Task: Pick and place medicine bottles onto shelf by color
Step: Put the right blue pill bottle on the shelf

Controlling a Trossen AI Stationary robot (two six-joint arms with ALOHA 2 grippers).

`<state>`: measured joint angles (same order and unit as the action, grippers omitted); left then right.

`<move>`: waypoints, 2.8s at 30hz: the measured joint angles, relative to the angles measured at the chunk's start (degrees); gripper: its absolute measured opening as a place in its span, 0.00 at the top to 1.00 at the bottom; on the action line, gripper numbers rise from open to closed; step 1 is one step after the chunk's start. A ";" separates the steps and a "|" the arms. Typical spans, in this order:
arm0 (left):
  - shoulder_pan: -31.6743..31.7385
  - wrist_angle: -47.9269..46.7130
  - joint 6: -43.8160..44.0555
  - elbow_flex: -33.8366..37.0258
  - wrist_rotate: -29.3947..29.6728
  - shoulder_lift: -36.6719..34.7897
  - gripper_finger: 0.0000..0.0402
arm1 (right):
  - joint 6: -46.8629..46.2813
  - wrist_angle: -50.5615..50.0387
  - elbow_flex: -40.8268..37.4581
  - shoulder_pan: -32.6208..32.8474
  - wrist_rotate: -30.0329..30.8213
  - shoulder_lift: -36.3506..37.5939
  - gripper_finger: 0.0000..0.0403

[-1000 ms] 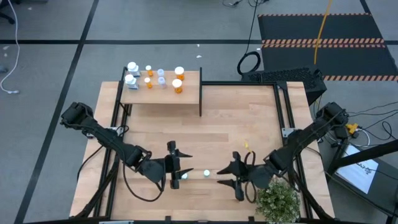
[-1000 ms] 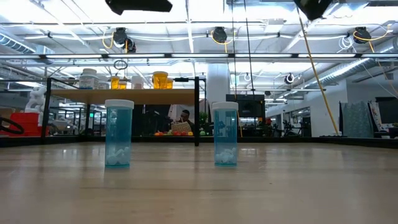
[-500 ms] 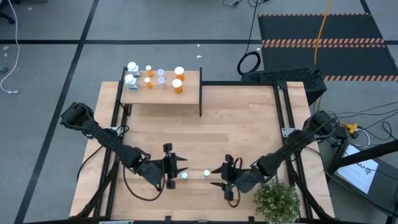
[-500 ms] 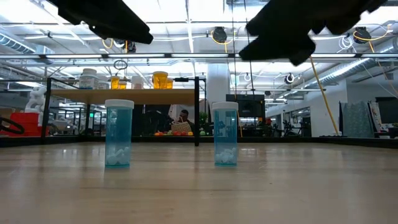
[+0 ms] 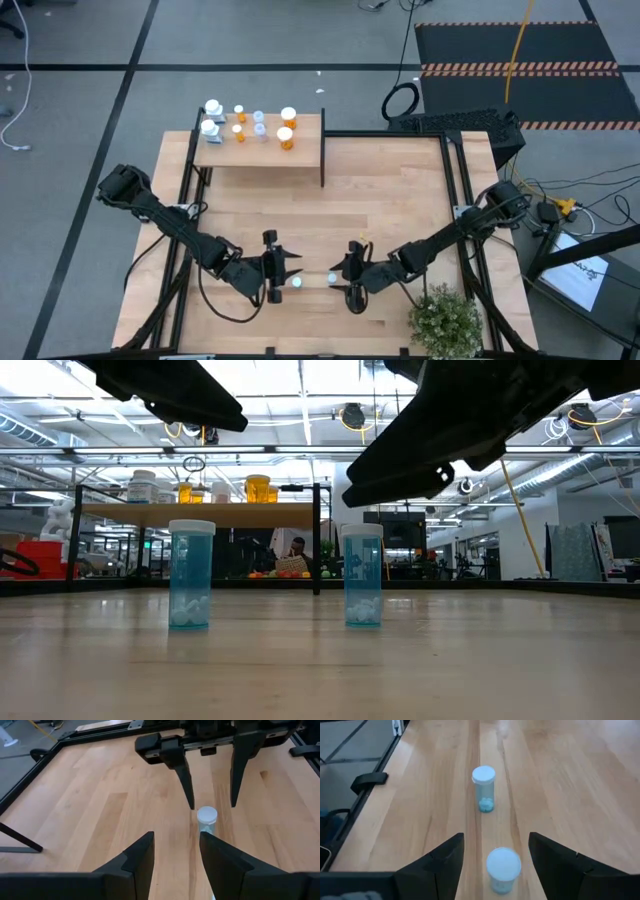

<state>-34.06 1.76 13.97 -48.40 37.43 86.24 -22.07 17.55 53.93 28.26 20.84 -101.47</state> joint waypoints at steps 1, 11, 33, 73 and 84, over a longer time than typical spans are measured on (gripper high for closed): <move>-0.02 0.02 0.00 0.00 -0.02 0.00 0.61 | 0.89 0.21 0.00 -0.19 -0.12 0.00 0.46; -0.13 0.32 0.11 0.00 -0.11 0.00 0.60 | 4.80 0.32 0.00 -2.13 -4.57 0.00 0.46; -0.09 1.88 -0.45 0.04 -0.48 0.00 0.60 | 4.75 0.73 -0.08 -4.19 -9.10 -2.51 0.50; 3.74 -4.24 -1.74 0.02 0.14 -0.50 0.60 | 9.81 -24.39 10.83 -19.08 -13.82 19.47 0.70; 7.96 -4.63 -5.84 0.02 -1.53 -0.74 0.60 | 17.95 -35.72 25.73 -37.36 -20.03 19.40 0.69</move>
<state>-26.10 -2.87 8.13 -48.38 35.90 85.50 -4.13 -18.16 79.66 -9.09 0.81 -82.07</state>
